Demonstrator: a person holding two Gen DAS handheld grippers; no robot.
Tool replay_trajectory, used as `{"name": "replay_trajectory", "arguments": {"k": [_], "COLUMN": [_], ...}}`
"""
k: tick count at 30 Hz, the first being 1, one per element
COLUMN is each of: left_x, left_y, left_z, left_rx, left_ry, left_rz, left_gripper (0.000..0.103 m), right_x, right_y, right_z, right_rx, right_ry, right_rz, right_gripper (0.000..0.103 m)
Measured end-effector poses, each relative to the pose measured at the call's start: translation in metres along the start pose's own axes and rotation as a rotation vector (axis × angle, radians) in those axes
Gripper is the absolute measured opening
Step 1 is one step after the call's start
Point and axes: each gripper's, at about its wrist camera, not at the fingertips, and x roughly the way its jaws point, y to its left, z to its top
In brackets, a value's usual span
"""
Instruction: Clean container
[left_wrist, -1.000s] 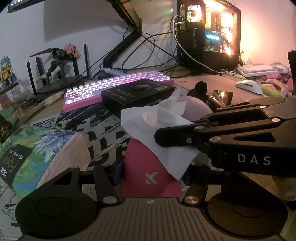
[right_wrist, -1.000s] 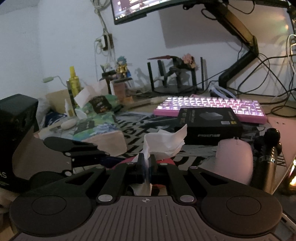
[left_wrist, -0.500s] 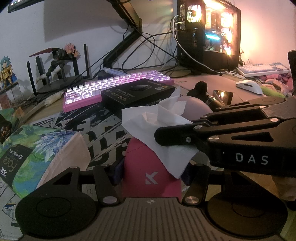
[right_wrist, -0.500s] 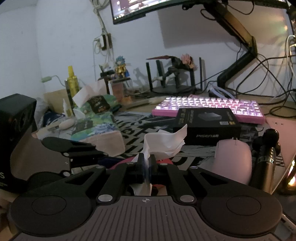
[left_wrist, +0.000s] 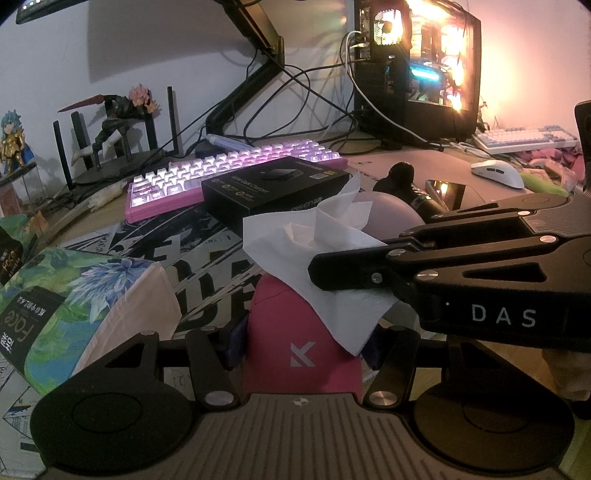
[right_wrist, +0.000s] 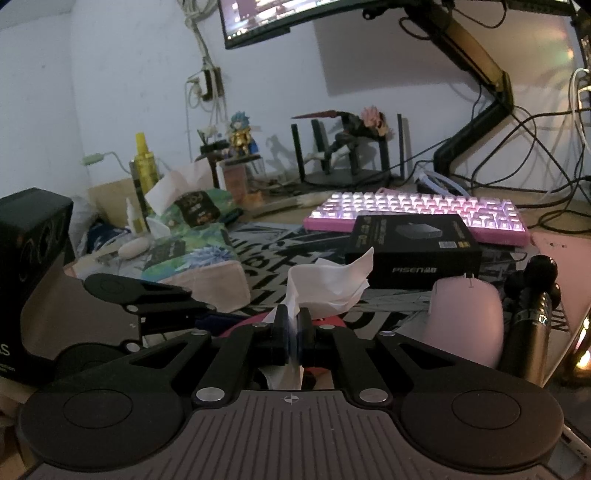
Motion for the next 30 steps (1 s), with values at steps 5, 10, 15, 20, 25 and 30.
{"name": "replay_trajectory", "arguments": {"k": [5,10,15,20,25,30], "left_x": [0.0001,-0.0002,-0.0003,-0.0003,-0.0009,-0.0009], "left_y": [-0.0001,-0.0004,-0.0009,-0.0010,-0.0016,-0.0020], "left_z": [0.0001,0.0002,0.0001,0.0001,0.0001,0.0001], "left_rx": [-0.001,-0.003,-0.004,-0.005,-0.002,-0.002], "left_ry": [0.000,0.000,0.000,0.001,0.001,0.001], "left_rz": [-0.001,-0.002,-0.003,-0.004,-0.002,-0.002], "left_gripper": [0.059,0.059,0.059,0.059,0.059,0.059], "right_x": [0.0006,0.0006,-0.0004,-0.0012,-0.0015,-0.0014], "right_y": [-0.0014,-0.0018,-0.0021,0.0020,0.0007,0.0006], "right_z": [0.0002,0.0003,-0.0003,-0.0005,0.0000,0.0007], "right_rx": [0.010,0.008,0.017,-0.006,0.001,0.000], "right_ry": [0.000,-0.001,-0.001,-0.004,-0.004,-0.004], "right_rz": [-0.002,-0.006,0.001,0.009,0.028,0.017], "right_gripper": [0.005,0.005,0.005,0.005,0.006,0.005]}}
